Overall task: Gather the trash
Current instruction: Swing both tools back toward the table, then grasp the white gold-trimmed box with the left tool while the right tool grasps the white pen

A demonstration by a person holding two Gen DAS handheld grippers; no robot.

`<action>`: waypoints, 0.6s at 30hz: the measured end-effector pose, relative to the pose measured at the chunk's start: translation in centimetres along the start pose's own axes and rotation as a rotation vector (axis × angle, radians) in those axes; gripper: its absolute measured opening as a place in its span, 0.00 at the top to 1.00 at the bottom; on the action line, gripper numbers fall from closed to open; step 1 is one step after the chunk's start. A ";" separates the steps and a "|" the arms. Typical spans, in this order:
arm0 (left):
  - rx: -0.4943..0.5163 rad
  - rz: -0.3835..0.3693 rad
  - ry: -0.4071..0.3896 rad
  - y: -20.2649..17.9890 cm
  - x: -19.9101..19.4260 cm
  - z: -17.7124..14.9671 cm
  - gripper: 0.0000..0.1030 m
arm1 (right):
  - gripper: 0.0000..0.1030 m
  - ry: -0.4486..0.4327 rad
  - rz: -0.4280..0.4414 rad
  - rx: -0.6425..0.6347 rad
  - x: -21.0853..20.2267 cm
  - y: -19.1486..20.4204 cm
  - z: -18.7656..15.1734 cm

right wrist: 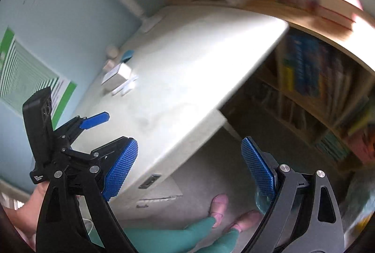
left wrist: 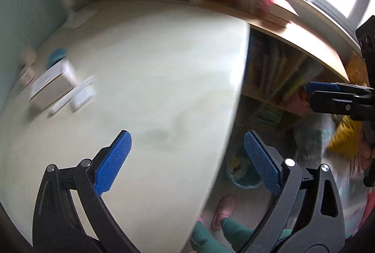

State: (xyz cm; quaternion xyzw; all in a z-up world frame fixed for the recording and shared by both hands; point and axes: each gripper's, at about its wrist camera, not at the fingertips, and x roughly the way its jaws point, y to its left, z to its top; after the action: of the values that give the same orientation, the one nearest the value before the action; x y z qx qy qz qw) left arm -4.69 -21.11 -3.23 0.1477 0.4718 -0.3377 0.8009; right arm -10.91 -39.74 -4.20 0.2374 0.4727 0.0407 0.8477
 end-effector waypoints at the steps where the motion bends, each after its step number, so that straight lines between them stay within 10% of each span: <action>1: -0.029 0.015 -0.005 1.1 -0.3 -0.2 0.08 | 0.13 0.008 0.005 -0.015 0.6 0.7 0.4; 18: -0.305 0.160 -0.036 14.2 -3.1 -3.6 0.08 | 0.13 0.155 0.099 -0.257 10.9 12.0 5.9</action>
State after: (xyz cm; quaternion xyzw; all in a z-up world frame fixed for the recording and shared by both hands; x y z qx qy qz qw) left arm 1.59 -7.54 -3.53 0.0557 0.4899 -0.1998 0.8467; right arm 1.79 -28.05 -4.88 0.1462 0.5152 0.1605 0.8291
